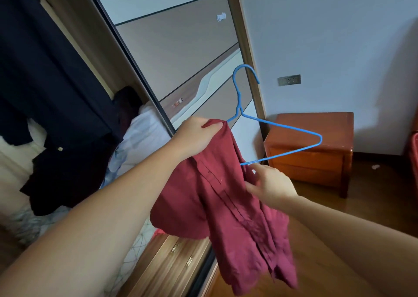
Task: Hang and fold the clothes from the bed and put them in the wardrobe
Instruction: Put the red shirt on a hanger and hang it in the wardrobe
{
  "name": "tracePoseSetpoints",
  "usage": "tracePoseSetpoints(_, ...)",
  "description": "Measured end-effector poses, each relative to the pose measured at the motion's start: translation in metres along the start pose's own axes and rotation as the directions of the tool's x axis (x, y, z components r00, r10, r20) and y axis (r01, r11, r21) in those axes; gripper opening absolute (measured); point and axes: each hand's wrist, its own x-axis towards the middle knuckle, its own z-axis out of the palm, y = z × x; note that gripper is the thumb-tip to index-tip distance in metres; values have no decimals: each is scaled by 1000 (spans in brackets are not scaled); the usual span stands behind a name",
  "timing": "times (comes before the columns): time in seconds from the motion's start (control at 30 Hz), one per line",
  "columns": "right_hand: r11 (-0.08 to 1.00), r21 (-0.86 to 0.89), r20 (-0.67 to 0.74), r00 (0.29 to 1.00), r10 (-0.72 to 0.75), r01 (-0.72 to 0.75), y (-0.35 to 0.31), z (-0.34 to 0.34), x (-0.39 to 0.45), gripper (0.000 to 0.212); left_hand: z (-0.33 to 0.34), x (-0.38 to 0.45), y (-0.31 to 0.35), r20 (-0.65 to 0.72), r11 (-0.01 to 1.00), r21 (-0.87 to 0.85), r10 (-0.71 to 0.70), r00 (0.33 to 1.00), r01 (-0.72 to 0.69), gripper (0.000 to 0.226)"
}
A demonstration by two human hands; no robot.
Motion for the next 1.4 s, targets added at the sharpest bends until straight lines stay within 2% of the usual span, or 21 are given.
tracePoseSetpoints(0.1, 996, 32, 35, 996, 83, -84, -12, 17, 16, 26, -14, -6, -5, 15, 997, -74, -21, 1000, 22, 51)
tracePoseSetpoints(0.27, 973, -208, 114, 985, 129, -103, -1, 20, 35, 23, -46, -22, -33, -5, 997, -67, -38, 999, 38, 56)
tracePoseSetpoints(0.37, 994, -68, 146, 985, 96, -87, 21, 3, 44, 16, -62, -35, -56, 15, 999, -4, -36, 999, 36, 37)
tracePoseSetpoints(0.47, 999, 46, 221, 975, 11, -22, 27, -18, 56, 14, -72, -44, -72, 33, 999, 8, -42, 999, 42, 41)
tracePoseSetpoints(0.6, 1000, 22, 276, 961, 6, -12, 28, -47, 76, 15, -80, -49, -83, 51, 994, -73, -76, 996, 79, 46)
tracePoseSetpoints(0.7, 994, -81, 302, 952, -41, 69, 27, -73, 89, 18, -79, -50, -87, 62, 996, -9, -84, 995, 84, 45)
tracePoseSetpoints(0.87, 919, -273, 224, 948, -227, 285, 11, -102, 103, 19, -69, -48, -91, -14, 986, 157, -57, 998, 58, 50)
tracePoseSetpoints(1.0, 878, -419, 114, 973, -200, 229, -5, -122, 108, 26, -67, -46, -96, -5, 991, 119, -63, 998, 63, 43)
tracePoseSetpoints(1.1, 911, -356, 86, 978, -189, 207, -23, -139, 112, 29, -65, -46, -93, 1, 996, -27, -91, 996, 91, 70)
tracePoseSetpoints(1.13, 917, -340, 92, 978, -189, 209, -30, -144, 112, 30, -62, -46, -92, 0, 995, -42, -87, 996, 87, 70)
tracePoseSetpoints(1.27, 937, -286, 90, 979, -180, 199, -63, -160, 112, 34, -46, -43, -85, -28, 999, -11, -51, 998, 51, 40)
tracePoseSetpoints(1.4, 987, -140, 68, 995, -68, 77, -92, -160, 106, 43, -29, -40, -74, -39, 995, -86, -50, 998, 46, 47)
